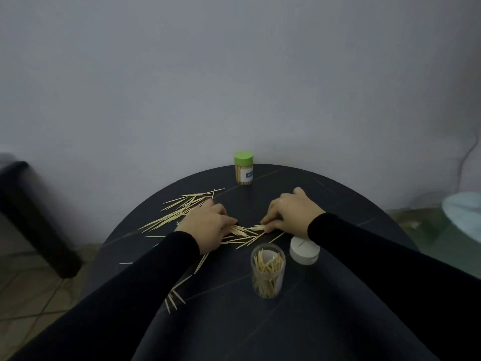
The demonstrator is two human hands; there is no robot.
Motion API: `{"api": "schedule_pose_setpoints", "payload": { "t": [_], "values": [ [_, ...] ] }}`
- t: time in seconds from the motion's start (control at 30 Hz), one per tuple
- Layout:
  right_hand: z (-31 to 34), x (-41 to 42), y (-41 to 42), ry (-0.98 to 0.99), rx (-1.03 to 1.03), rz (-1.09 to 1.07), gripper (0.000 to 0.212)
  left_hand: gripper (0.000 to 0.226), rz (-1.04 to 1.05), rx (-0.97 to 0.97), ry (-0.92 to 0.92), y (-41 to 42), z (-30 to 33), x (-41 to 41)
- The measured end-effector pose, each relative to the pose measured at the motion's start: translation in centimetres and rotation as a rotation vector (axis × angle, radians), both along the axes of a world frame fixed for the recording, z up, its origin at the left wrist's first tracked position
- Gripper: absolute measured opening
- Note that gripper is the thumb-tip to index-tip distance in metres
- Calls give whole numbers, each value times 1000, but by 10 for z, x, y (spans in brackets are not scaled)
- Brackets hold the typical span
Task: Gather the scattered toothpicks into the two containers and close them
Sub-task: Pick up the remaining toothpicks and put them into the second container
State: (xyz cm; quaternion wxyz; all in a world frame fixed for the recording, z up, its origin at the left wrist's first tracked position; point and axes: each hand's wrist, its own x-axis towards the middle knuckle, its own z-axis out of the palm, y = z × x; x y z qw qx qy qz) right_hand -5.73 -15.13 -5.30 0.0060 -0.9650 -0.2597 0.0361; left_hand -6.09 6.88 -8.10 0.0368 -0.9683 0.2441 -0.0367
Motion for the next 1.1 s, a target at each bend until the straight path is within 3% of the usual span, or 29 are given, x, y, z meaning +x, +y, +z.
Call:
{"api": "schedule_pose_setpoints", "payload": {
  "t": [0.17, 0.4, 0.6, 0.73, 0.87, 1.1],
  "values": [
    [0, -4, 3, -48, -35, 24, 22, 36, -51, 58, -79, -7, 2, -8],
    [-4, -3, 10, -140, -289, 47, 21, 33, -49, 86, -126, -12, 6, -10],
    [-3, -5, 7, -185, -267, 16, 23, 28, -25, 45, -136, -16, 6, -10],
    [1, -8, 0, -194, -113, -43, 18, 26, 30, -94, -141, -16, 8, -12],
    [10, -16, -2, -155, 196, -150, 16, 21, 147, -342, -136, -18, 15, -16],
    [21, -37, 4, 96, 863, -232, 10, 19, 324, -1070, 109, -30, 36, -38]
  ]
}}
